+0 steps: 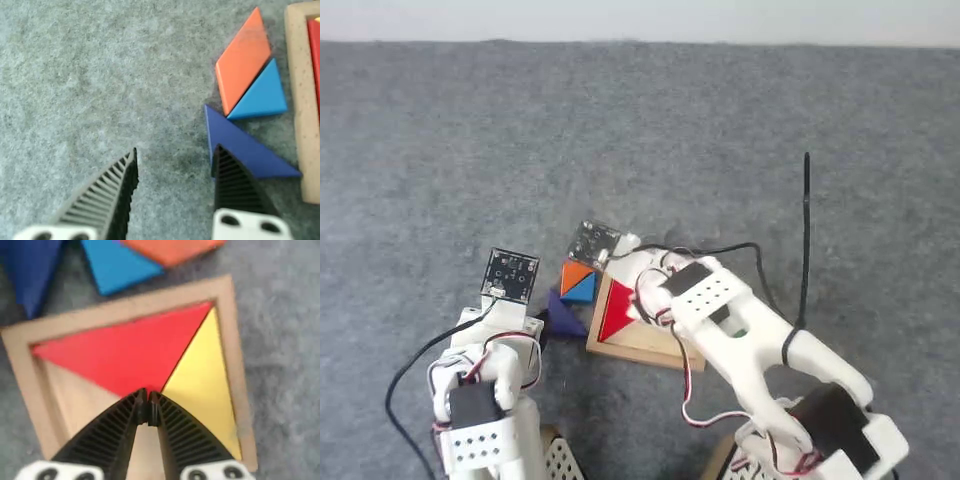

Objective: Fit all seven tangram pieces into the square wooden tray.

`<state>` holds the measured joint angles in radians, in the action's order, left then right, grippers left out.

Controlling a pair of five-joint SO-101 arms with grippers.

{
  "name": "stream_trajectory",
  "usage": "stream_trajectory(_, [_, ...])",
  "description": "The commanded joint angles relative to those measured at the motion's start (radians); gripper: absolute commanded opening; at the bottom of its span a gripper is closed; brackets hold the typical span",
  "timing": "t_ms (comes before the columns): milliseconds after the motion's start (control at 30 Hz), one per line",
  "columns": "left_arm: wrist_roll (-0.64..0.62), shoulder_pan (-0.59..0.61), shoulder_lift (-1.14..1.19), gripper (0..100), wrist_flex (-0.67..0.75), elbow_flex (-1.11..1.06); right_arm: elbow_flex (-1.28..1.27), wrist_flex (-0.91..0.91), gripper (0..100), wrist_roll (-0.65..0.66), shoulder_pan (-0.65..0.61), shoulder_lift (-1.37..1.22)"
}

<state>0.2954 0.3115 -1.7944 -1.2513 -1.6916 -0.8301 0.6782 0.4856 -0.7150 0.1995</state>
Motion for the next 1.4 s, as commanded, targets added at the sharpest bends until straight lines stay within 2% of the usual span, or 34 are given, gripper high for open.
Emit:
stream_trajectory(0, [0.006,0.0,0.003,23,-0.006,0.007,0.023,-0.093,0.9,-0.071,-0.021,0.001])
stream_trajectory(200, [0.006,0.0,0.003,23,-0.006,0.007,0.038,0.007,0.9,-0.074,0.028,0.084])
stream_trajectory(400, [0.006,0.0,0.003,23,-0.006,0.007,-0.041,0.125,0.9,-0.075,0.097,0.371])
stream_trajectory(500, [0.006,0.0,0.003,23,-0.006,0.007,-0.176,0.054,0.9,-0.081,0.16,0.538])
stream_trajectory(700, [0.011,0.006,0.002,23,0.005,0.007,-0.457,-0.209,0.9,-0.083,0.34,0.806])
stream_trajectory(800, [0.011,-0.002,0.002,23,0.083,0.007,-0.5,-0.263,0.9,-0.16,0.389,0.868])
stream_trajectory(867, [0.003,-0.014,0.002,23,0.149,0.007,-0.514,-0.275,0.9,-0.196,0.403,0.891])
stream_trajectory(933, [0.002,-0.04,0.002,23,0.152,0.01,-0.532,-0.277,0.9,-0.186,0.403,0.914])
stream_trajectory(1167, [0.008,-0.046,0.002,22,-0.018,0.061,-0.571,-0.275,0.9,-0.166,0.397,0.972])
stream_trajectory(1367, [0.012,0.072,0.002,12,0.005,0.018,-0.588,-0.277,0.9,-0.161,0.375,0.997])
